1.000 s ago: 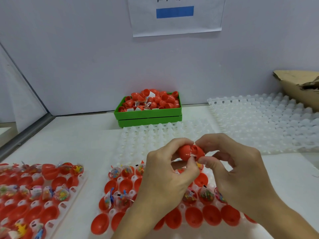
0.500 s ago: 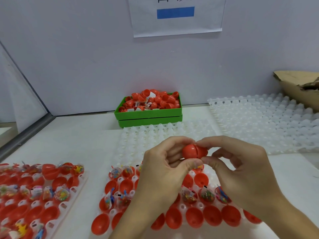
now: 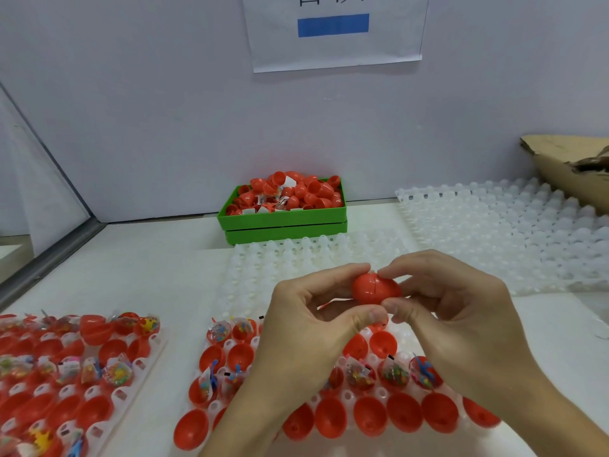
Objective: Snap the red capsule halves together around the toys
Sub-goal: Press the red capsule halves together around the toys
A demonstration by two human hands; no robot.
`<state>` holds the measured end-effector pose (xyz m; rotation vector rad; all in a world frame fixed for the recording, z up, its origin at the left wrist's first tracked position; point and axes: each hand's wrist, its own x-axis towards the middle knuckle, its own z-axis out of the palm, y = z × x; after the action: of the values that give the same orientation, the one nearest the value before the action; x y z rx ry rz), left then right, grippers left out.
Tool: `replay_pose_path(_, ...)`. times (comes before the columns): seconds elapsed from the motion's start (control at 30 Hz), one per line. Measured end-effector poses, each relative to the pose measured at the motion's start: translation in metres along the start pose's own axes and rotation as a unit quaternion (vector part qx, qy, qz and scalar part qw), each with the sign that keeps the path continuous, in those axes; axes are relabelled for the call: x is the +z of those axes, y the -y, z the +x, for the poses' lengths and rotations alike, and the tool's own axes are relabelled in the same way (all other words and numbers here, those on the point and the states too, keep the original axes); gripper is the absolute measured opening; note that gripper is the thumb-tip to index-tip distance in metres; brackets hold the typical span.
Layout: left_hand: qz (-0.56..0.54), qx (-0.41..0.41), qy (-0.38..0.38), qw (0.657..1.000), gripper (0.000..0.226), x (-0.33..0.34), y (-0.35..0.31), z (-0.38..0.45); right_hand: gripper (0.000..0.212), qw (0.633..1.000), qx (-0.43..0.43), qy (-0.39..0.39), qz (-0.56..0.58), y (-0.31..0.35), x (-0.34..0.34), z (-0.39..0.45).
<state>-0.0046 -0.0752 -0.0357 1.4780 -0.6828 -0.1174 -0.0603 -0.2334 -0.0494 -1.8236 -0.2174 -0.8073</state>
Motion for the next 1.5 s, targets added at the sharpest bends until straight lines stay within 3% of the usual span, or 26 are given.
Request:
replay_pose_path(0.33, 0.028, 0.003, -0.044, 0.999, 0.032, 0.001, -0.001, 0.001, 0.031, 0.994, 0.066, 0.018, 0.085, 0.005, 0.0, 0.0)
replay_pose_path(0.5, 0.019, -0.002, -0.041, 0.999, 0.032, 0.001, 0.001, 0.001, 0.05, 0.995, 0.09, 0.003, 0.053, 0.007, -0.001, 0.001)
replay_pose_path(0.97, 0.084, -0.015, -0.065, 0.994, 0.036, 0.001, 0.006, 0.0, 0.049, 0.989, 0.134, -0.021, 0.055, 0.01, 0.004, 0.0)
replay_pose_path(1.1, 0.101, -0.022, -0.068, 0.992, 0.038, 0.001, 0.005, -0.001, 0.04, 0.987, 0.145, -0.017, 0.062, 0.009, 0.006, -0.001)
replay_pose_path(1.2, 0.117, 0.0, -0.059, 0.991, 0.042, -0.002, 0.002, 0.0, 0.022, 0.983, 0.141, -0.001, 0.116, 0.012, 0.003, 0.0)
replay_pose_path(1.37, 0.102, 0.031, -0.023, 0.994, 0.039, -0.002, -0.001, 0.0, 0.023, 0.972, 0.154, 0.0, 0.175, 0.012, 0.001, 0.002)
replay_pose_path(1.5, 0.068, 0.026, 0.024, 0.997, 0.039, 0.002, 0.004, -0.001, 0.057, 0.948, 0.198, 0.052, 0.245, 0.008, 0.001, 0.001)
